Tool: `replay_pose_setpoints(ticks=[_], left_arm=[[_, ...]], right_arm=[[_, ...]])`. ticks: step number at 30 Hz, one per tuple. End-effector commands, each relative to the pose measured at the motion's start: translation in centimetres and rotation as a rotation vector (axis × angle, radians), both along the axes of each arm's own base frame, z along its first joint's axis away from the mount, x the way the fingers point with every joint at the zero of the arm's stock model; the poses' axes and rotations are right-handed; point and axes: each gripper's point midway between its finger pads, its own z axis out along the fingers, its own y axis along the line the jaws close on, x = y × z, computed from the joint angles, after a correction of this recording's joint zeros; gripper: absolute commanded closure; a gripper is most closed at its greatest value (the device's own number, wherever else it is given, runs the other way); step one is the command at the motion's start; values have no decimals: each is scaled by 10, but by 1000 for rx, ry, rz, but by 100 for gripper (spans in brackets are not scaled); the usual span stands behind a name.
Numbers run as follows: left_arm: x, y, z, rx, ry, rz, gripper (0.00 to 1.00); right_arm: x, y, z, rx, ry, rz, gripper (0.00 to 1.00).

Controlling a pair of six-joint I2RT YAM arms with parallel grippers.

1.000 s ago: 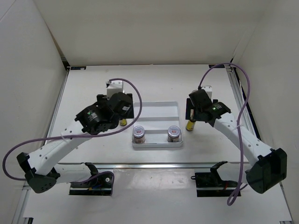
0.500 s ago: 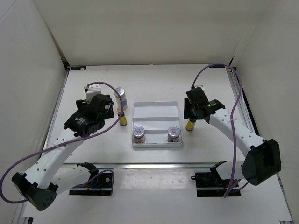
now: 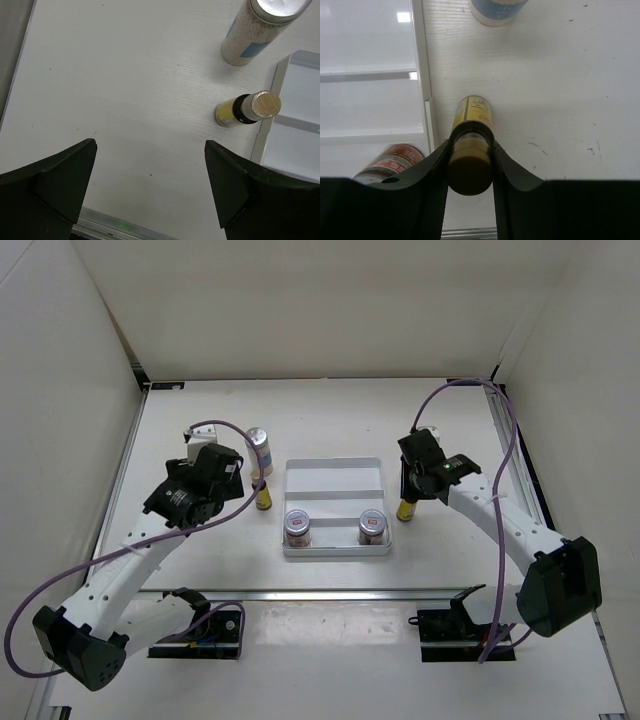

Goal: Organize the condiment bottles

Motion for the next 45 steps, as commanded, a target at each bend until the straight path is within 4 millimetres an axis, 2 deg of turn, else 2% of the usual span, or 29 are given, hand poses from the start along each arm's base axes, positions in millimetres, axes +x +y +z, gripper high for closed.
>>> replay_pose_setpoints(ticks=[1, 2, 5, 7, 8, 13, 17, 18, 20, 25, 32, 34, 35, 38, 41, 42, 43, 45], left_arm=[[0, -1, -7, 1, 19, -8, 0], [0, -3, -8, -6, 23, -15, 0], [2, -4, -7, -11, 15, -16, 0], [2, -2, -7, -11, 15, -6, 0], [2, -2, -7, -11, 15, -6, 0], [4, -3, -8, -11, 15, -6, 0], [4, -4, -8, -17, 19, -13, 0], [4, -4, -8, -17, 19, -13, 0], [4, -4, -8, -17, 19, -13, 0], [4, -6, -9, -23, 23, -20, 0], [6, -9, -17, -16, 51, -25, 0], [6, -11, -20, -16, 66, -31, 0], [6, -11, -20, -16, 66, -31, 0], [8, -27, -25, -64, 91, -104, 0], [12, -42, -29, -104, 104, -161, 0], [15, -50, -27, -134, 93, -185, 0], [17, -53, -25, -146, 86, -193, 0], [21, -61, -29, -170, 93, -217, 0]], right_arm=[[12, -5, 37, -13, -87, -3, 88], [13, -4, 42, -11, -90, -3, 91], [18, -2, 73, 15, -163, 12, 92], [18, 4, 80, 47, -165, 33, 94], [19, 8, 91, 70, -185, 52, 95], [14, 36, 98, 111, -188, 154, 98], [15, 58, 85, 119, -154, 211, 99], [16, 62, 86, 134, -161, 219, 99], [13, 73, 70, 134, -125, 241, 99], [17, 83, 46, 135, -80, 238, 100], [19, 85, 22, 112, -38, 236, 100], [20, 86, 15, 107, -20, 228, 95], [20, 86, 15, 107, -20, 228, 78], [17, 84, 14, 106, -9, 220, 32], [16, 84, 25, 114, -43, 212, 15], [16, 83, 32, 125, -62, 212, 3], [18, 83, 39, 129, -83, 208, 0], [17, 80, 51, 140, -115, 203, 0]])
